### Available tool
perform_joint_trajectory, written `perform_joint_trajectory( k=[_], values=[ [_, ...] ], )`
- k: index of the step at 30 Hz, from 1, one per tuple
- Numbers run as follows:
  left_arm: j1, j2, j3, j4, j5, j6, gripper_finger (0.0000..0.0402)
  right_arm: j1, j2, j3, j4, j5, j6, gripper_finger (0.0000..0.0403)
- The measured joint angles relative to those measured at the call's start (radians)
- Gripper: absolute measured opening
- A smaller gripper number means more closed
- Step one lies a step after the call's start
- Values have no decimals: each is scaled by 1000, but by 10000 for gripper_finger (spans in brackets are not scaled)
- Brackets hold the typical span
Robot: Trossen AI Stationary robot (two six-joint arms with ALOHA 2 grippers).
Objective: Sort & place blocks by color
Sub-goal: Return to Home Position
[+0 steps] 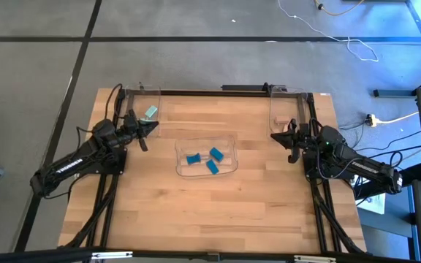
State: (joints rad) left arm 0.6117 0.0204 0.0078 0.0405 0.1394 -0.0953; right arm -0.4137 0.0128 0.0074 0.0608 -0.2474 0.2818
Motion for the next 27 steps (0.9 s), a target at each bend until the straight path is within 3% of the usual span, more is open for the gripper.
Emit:
perform_joint_trajectory(
  k=[27],
  values=[
    [0,0,0,0,0,0,0,0,0,0,0,0,0,8]
  ],
)
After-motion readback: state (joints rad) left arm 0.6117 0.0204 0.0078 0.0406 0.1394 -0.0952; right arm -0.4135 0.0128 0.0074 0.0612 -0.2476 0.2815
